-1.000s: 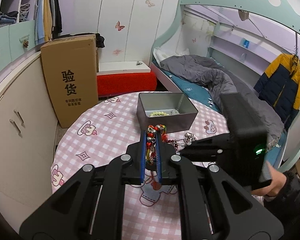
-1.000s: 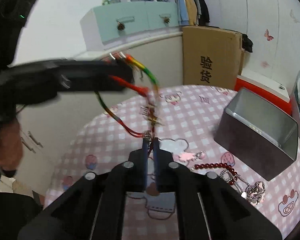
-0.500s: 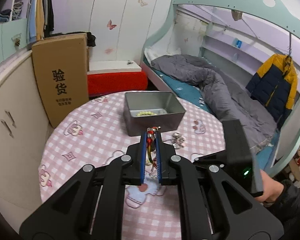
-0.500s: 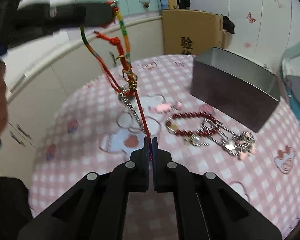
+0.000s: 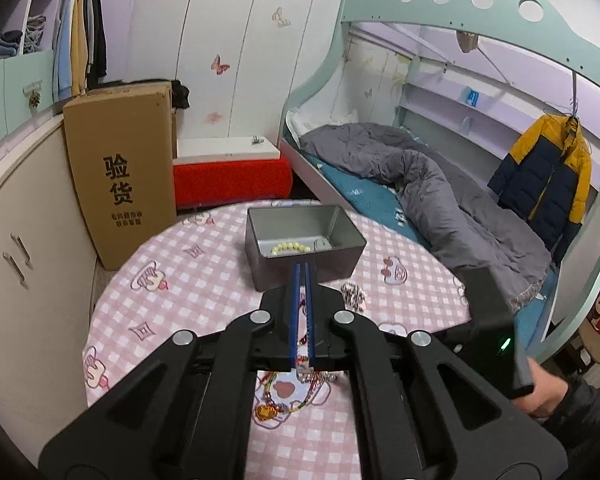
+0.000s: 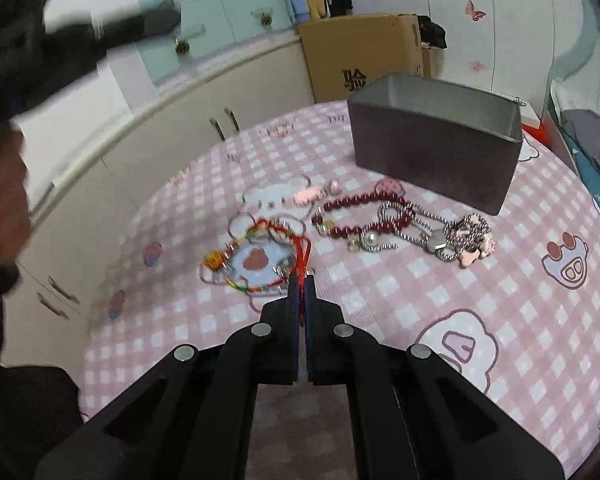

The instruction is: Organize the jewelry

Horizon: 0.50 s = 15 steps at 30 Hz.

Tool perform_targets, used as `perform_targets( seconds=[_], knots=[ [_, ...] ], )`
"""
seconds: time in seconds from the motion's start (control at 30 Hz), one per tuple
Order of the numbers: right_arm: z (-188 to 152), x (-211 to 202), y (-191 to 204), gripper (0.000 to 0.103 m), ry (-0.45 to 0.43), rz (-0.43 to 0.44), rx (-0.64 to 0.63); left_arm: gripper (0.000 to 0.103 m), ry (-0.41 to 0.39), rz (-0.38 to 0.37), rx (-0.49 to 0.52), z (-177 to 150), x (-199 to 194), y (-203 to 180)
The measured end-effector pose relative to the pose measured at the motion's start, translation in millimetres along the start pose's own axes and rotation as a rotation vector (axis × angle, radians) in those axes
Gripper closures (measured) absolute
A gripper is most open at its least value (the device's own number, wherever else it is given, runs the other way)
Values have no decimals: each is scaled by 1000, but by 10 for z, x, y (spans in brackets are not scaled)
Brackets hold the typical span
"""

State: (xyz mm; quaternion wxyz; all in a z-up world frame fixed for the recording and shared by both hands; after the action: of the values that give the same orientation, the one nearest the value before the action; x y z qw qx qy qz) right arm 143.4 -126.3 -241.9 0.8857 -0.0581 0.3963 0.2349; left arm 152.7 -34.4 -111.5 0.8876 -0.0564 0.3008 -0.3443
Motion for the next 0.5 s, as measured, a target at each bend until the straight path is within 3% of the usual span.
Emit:
perform_targets(
  seconds=[0.07, 0.2, 0.27, 0.33, 0.4, 0.5],
  knots=[
    [20, -15, 3, 102, 8, 3, -10, 100, 86, -13, 2, -158, 142, 22],
    [-21, 104, -60, 95, 69, -52, -37, 99, 186, 17, -10, -509, 327, 139],
    [-66, 98, -84, 86, 74, -70, -43, 99, 219, 24, -38, -659, 382, 205],
    [-83, 80, -117, 60, 70, -87, -35, 99, 239, -3, -71, -799, 449, 239],
    [-52, 19, -138, 55, 45, -96, -23, 99, 262, 1, -77, -904, 534, 283],
    [-10, -68, -7, 55, 21, -42, -56, 99, 311, 22, -80, -1044, 697, 363]
  ],
)
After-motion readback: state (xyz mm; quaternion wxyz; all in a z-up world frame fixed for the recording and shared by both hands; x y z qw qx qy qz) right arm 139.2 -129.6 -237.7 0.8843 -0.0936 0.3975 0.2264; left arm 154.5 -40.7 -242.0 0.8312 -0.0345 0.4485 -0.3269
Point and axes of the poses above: each gripper's, at about its wrist camera, not at the fingertips, and x roughly the way its jaws point, y to its left, z to its top, the point moved 8 cm from there along x, roughly the way its jaws point, and after that the axes turned 13 degrees about -z, right-handed, at the moved point
